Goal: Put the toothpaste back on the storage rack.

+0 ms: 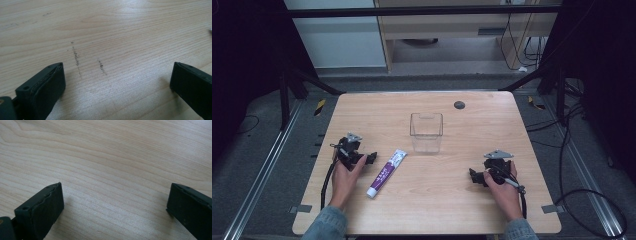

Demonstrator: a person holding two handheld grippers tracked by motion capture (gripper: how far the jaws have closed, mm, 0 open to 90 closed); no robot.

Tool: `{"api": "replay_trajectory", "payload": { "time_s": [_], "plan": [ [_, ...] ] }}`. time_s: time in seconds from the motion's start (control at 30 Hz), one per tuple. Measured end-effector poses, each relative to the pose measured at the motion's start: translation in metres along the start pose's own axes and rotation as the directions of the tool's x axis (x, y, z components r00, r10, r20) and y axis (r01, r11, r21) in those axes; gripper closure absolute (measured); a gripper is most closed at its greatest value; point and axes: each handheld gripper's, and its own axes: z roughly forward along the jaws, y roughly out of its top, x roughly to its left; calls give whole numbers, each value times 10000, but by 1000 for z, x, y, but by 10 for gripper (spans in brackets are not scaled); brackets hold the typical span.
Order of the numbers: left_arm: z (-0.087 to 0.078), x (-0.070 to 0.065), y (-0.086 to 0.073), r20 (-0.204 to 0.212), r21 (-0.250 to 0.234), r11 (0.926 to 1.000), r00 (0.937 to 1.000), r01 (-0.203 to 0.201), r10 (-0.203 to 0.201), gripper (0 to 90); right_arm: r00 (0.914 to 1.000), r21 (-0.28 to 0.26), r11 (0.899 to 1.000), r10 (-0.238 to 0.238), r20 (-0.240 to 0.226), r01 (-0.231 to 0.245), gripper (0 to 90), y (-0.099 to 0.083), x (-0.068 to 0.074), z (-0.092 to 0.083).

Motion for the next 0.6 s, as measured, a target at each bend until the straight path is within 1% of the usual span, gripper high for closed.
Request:
{"api": "replay_trajectory", "payload": {
  "time_s": [0.43, 0.47, 0.53, 0.57, 0.6],
  "plan": [
    [2, -1, 2, -143, -1, 9999, 9998, 153, -153, 0, 10000, -3, 10000, 7, -4, -7, 11, 0, 0, 0],
    [2, 0, 2, -100, 21, 9999, 9998, 163, -163, 0, 10000, -8, 10000, -3, 6, 3, 11, 0, 0, 0],
    [1, 2, 7, 5, 375, 9993, 10000, 89, -89, 8, 10000, -4, 10000, 3, 1, -3, 11, 0, 0, 0],
    [0, 4, 11, 49, 494, 9986, 9998, 193, -195, 27, 10000, -3, 10000, 8, -2, -8, 11, 0, 0, 0],
    [-2, 6, 14, 4, 441, 9986, 9996, 283, -284, 54, 10000, -5, 10000, 0, 1, 0, 11, 0, 0, 0]
  ]
}}
